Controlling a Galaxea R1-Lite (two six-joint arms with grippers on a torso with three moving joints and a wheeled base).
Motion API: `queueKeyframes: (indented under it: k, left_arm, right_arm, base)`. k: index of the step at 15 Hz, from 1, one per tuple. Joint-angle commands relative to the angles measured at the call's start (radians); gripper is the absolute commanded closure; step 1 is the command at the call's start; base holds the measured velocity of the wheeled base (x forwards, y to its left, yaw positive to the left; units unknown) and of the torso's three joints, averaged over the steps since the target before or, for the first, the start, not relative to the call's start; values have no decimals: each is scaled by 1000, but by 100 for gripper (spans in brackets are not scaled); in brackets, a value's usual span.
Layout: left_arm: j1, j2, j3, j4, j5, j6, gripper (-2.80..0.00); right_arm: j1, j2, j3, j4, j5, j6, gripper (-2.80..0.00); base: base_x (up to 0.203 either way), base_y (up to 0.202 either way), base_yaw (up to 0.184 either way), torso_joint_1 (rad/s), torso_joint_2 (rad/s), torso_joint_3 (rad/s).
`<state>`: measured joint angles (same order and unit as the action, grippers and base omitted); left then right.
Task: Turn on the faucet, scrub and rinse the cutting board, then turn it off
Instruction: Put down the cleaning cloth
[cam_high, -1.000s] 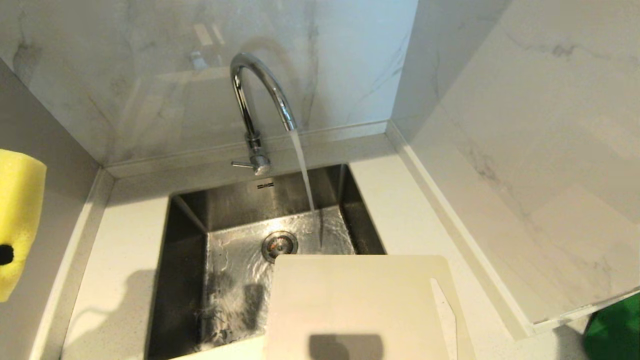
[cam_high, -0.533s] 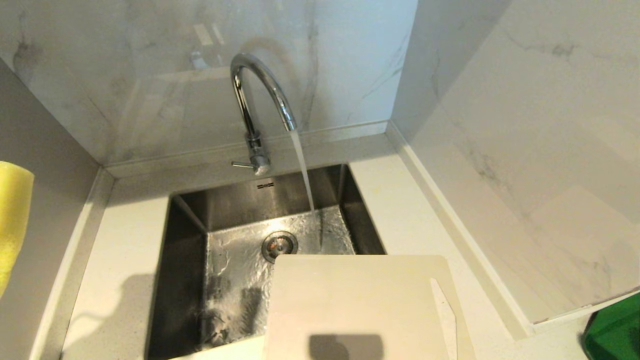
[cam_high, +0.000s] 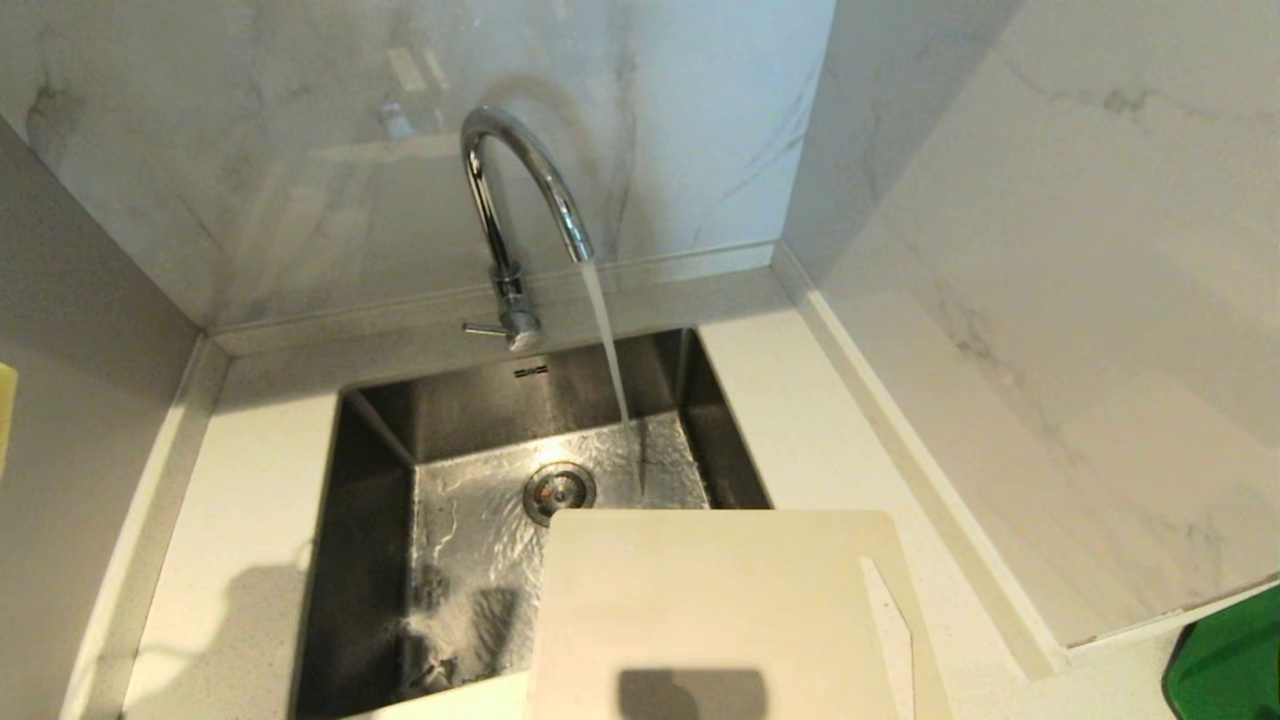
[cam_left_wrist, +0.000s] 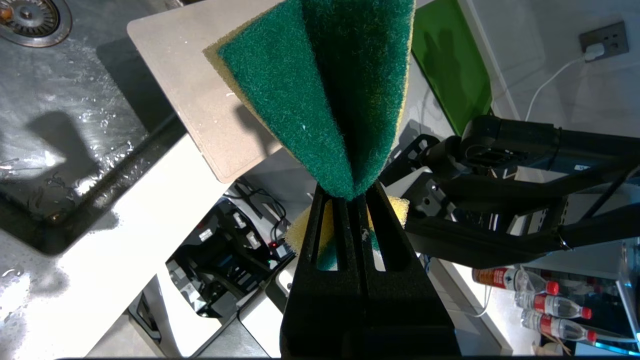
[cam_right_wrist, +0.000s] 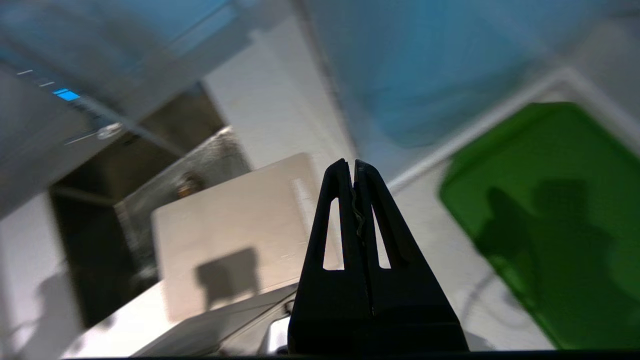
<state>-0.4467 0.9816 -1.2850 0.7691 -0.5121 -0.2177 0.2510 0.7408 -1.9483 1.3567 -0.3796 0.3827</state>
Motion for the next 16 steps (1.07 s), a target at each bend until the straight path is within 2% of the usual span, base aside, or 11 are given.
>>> queueKeyframes:
  k: [1,5,11,14,16]
  left_arm:
    - [0,-15,1,4,-3,-2,0]
    - [0,-31,1,3,-6,-3,0]
    - [-1,-75,12,15,-14,-3,0]
    - [0,-78,9,18,-12,-3,0]
    - [-1,-77,9,18,-12,-2,0]
  right_arm:
    - [-47,-38,4,52,-64,-2,0]
    - [-164,-151,74,157,-79,-54,0]
    - [-321,-326,257,171,-68,-82,0]
    - [-348,-448,371,173,-68,-100,0]
    - [-350,-456,409,173,-55,-71,0]
  base:
    - [0,0,0,0,0,0]
    - [0,0,0,0,0,0]
    - [0,0,0,0,0,0]
    - [0,0,0,0,0,0]
    - [0,0,0,0,0,0]
